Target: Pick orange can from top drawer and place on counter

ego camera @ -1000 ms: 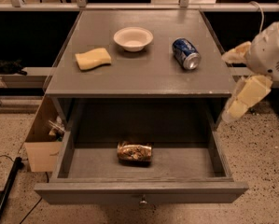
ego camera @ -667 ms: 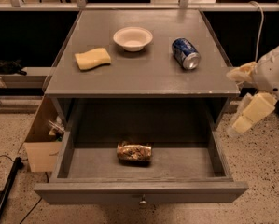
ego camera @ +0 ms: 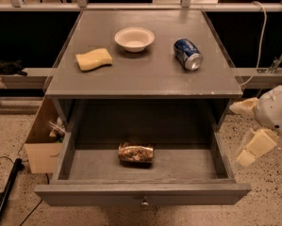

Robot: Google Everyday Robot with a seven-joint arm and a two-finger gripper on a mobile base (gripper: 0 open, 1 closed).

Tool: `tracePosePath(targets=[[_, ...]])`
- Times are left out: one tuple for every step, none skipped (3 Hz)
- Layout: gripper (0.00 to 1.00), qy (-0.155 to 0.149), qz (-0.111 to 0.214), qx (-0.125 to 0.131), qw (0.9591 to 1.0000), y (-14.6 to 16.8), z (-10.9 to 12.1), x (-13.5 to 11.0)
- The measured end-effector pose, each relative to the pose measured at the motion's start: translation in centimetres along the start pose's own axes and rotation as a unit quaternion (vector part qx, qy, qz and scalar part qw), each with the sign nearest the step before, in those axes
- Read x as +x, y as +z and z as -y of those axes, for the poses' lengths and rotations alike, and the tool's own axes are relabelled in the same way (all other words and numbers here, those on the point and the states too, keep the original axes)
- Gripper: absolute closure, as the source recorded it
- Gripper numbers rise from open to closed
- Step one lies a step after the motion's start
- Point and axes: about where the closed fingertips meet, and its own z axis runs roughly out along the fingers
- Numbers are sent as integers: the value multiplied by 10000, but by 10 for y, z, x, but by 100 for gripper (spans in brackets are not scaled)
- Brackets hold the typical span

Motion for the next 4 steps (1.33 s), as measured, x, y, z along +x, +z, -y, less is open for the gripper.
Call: tracePosePath(targets=[[0, -242, -189, -214, 9993, 56, 16, -11], [0, -242, -189, -214, 9993, 56, 16, -11], [0, -160, -229, -388, 9989, 70, 14, -1], [0, -86, -252, -812, 9963, 117, 2, 12]])
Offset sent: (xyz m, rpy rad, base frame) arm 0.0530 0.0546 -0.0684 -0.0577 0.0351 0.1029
